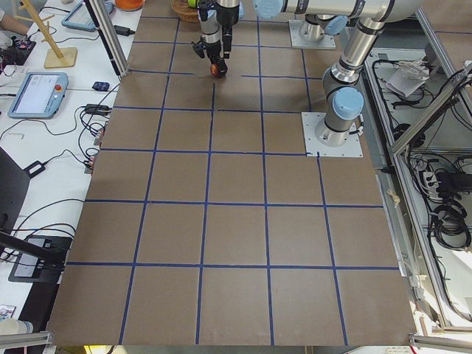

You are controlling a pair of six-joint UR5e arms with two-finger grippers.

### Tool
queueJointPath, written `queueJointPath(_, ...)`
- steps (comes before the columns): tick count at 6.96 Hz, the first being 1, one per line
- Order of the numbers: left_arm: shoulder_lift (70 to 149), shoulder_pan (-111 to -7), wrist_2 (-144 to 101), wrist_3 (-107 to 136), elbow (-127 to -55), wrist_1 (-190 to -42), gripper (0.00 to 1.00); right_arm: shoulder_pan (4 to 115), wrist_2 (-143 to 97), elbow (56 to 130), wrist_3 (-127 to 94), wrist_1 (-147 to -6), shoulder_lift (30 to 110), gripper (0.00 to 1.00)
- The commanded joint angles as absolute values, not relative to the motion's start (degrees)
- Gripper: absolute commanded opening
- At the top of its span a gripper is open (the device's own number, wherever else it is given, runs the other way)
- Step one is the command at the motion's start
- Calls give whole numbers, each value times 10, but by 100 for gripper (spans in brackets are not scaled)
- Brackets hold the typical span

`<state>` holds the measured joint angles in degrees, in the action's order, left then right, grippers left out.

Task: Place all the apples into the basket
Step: 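Carry the dark red apple into the basket and open the right gripper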

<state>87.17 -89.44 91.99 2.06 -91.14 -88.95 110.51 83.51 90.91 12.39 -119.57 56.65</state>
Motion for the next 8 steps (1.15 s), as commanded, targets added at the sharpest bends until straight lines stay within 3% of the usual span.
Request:
queueJointPath(1,871,-894,920,19,-911,-889,100,1104,842,909,149,-1208,568,0)
queueJointPath(4,871,-894,920,19,-911,-889,100,1061,848,886,143,-1198,604,0)
queueJointPath(8,872,-893,919,19,-911,-889,100,820,852,770,153,-1098,629,0)
